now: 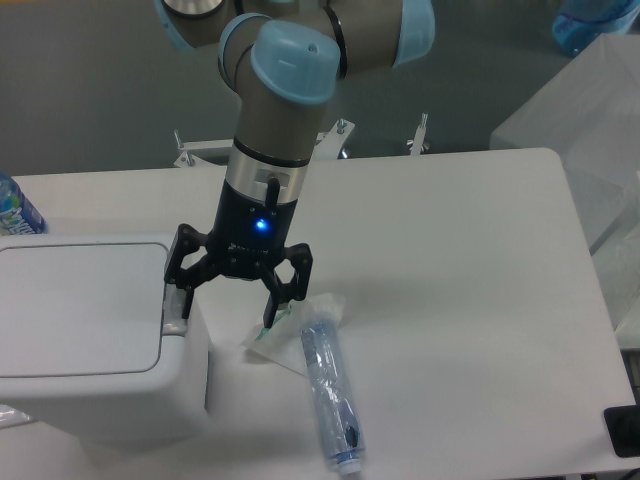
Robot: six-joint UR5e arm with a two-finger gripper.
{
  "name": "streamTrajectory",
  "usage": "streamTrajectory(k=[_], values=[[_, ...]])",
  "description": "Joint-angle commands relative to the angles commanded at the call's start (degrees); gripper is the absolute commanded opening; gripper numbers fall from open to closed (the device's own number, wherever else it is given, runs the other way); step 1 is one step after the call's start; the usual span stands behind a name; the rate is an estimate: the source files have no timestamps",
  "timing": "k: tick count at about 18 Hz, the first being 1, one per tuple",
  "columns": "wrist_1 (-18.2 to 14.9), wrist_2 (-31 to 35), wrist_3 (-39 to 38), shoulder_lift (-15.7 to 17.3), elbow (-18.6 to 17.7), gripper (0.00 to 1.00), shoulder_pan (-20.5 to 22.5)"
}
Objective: Open the trash can
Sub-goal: 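Lift the gripper up away from the bin as the lid opens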
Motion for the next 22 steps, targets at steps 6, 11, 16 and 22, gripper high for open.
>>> streamTrajectory(k=[6,11,16,22], values=[[0.0,0.1,0.0,0.0,0.0,1.00,0.0],[0.1,0.0,1.0,0.8,2.7,1.00,0.1],[0.1,0.6,8.3,0.7,8.3,1.00,0.7],[-0.7,12.6,22.3,2.7,9.0,1.00,1.6]])
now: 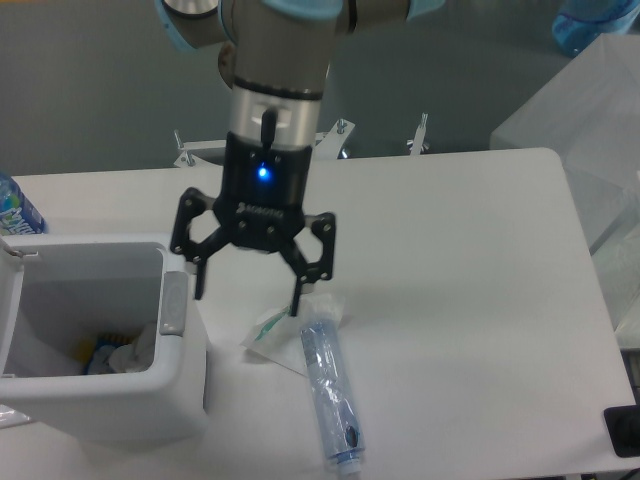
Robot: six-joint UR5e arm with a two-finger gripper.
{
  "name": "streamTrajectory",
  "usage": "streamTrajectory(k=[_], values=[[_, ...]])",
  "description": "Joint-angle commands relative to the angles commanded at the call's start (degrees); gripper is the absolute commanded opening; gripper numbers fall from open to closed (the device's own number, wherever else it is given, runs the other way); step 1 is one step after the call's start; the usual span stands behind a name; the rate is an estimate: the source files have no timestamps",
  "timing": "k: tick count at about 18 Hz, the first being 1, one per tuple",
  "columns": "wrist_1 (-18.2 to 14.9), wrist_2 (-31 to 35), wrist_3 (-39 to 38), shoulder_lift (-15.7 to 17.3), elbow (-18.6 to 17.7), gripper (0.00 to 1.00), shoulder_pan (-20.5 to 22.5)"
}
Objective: Open the trash can
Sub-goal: 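Lift the gripper up away from the bin as the lid opens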
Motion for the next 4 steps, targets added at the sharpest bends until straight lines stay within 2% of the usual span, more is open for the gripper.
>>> streamTrajectory(k=[4], values=[[0.0,2.9,4.5,0.5,-0.4,1.00,-0.1]])
